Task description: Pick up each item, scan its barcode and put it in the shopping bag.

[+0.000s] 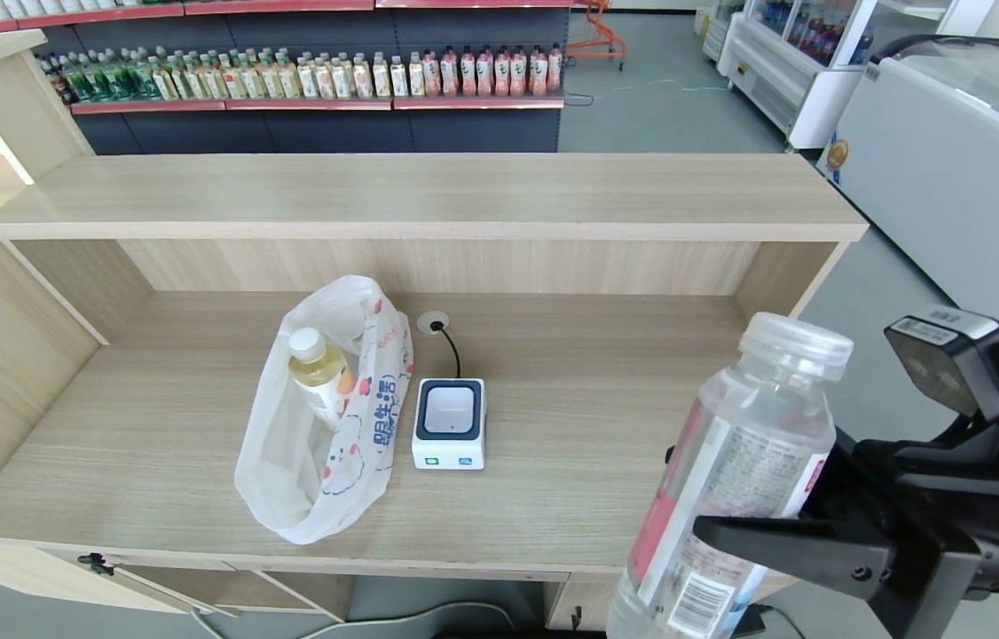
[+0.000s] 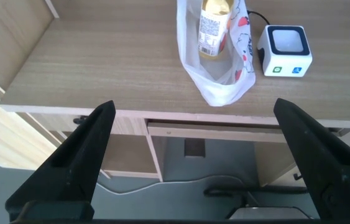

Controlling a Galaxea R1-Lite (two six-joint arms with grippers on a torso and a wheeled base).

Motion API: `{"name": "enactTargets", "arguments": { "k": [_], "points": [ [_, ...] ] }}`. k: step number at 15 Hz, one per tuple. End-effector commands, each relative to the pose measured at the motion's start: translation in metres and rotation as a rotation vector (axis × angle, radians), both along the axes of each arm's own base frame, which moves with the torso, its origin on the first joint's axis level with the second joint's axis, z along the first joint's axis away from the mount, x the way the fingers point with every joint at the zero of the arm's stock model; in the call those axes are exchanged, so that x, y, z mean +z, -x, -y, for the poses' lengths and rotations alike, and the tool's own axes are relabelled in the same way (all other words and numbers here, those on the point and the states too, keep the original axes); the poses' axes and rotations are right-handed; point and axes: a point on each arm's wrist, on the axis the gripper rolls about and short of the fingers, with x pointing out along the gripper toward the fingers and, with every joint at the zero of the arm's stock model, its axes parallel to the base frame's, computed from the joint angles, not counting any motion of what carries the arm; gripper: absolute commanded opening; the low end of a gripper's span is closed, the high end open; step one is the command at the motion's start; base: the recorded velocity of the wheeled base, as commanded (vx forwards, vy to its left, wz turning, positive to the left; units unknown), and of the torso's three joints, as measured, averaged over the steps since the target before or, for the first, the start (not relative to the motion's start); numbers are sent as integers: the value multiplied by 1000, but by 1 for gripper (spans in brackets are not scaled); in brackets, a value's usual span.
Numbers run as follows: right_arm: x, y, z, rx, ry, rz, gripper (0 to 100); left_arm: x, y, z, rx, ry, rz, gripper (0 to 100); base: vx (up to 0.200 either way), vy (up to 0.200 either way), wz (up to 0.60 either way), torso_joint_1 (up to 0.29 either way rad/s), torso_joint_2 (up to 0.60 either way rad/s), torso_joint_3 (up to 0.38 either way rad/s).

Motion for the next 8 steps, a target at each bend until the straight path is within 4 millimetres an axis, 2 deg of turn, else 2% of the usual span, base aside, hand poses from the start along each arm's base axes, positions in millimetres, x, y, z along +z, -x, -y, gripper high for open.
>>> {"name": "enactTargets", "arguments": {
  "k": [1, 8],
  "points": [
    [1, 6, -4, 33, -3, 0, 0, 0, 0, 0, 0, 0, -1, 100, 0, 0, 0, 0, 0, 0],
    [-12, -2, -9, 36, 30, -59, 0, 0, 0, 0, 0, 0, 1, 100, 0, 0, 0, 0, 0, 0]
  ]
}}
